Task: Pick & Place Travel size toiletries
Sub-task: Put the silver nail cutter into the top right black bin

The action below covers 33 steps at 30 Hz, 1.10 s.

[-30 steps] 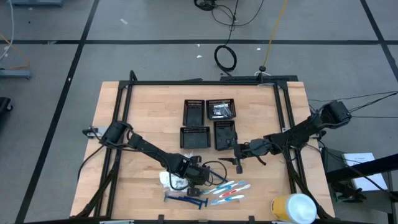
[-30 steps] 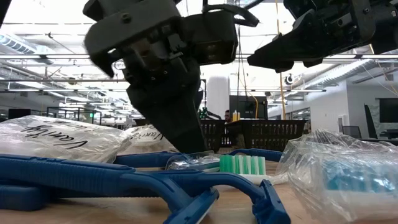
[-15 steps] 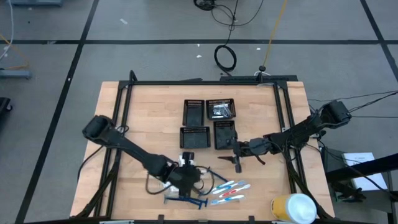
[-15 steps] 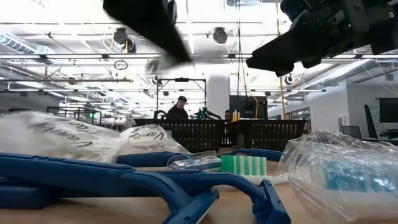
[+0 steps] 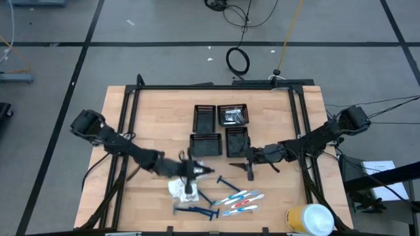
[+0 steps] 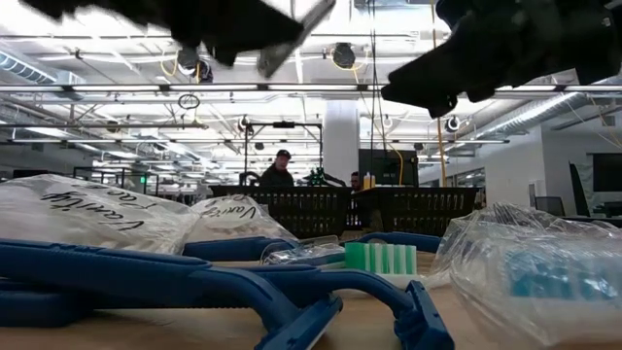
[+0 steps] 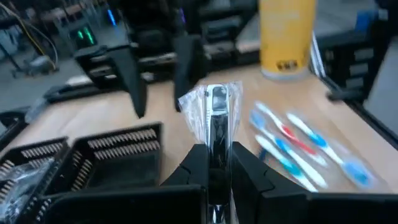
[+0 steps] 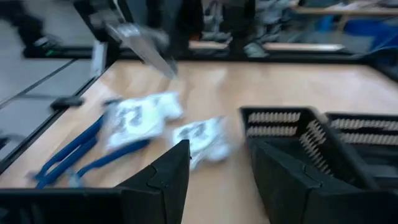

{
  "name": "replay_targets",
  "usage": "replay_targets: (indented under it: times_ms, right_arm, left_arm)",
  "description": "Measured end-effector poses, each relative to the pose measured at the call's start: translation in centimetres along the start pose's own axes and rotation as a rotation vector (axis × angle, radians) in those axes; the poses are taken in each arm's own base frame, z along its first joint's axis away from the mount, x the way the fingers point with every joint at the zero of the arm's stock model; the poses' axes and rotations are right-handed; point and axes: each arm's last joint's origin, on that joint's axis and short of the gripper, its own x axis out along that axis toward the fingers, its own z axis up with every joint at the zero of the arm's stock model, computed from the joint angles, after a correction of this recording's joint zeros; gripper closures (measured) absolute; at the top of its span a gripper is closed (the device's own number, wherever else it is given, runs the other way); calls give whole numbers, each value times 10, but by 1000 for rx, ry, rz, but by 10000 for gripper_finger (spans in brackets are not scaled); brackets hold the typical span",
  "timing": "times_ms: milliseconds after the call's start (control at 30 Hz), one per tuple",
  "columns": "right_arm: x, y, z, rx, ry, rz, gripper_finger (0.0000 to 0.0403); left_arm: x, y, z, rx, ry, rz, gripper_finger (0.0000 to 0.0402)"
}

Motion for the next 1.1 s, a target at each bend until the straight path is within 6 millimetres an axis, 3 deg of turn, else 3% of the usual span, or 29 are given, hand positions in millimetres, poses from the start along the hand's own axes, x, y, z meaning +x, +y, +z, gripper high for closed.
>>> replay_targets:
  times_ms: [133,333,567,700,933,1100]
  right_arm:
    - [1,-9,7,-4,-63,-84,243]
    - [6,-33,15,-25,-147,-174,243]
    - [8,-69,17,-8,-155,-280,243]
    - [12,-81,14,35,-184,-226,223]
    - [16,-91,17,83,-325,-228,143]
    - [20,-90,33,50,-389,-225,119]
  left_arm:
    - [1,34,-8,-37,-138,25,379]
    - [12,91,-14,12,-148,-5,379]
    - [10,155,-24,24,-170,-11,379]
    - [8,166,-25,37,-184,-56,379]
    - [5,173,-22,65,-251,-101,378]
    - [4,174,-20,48,-262,-101,378]
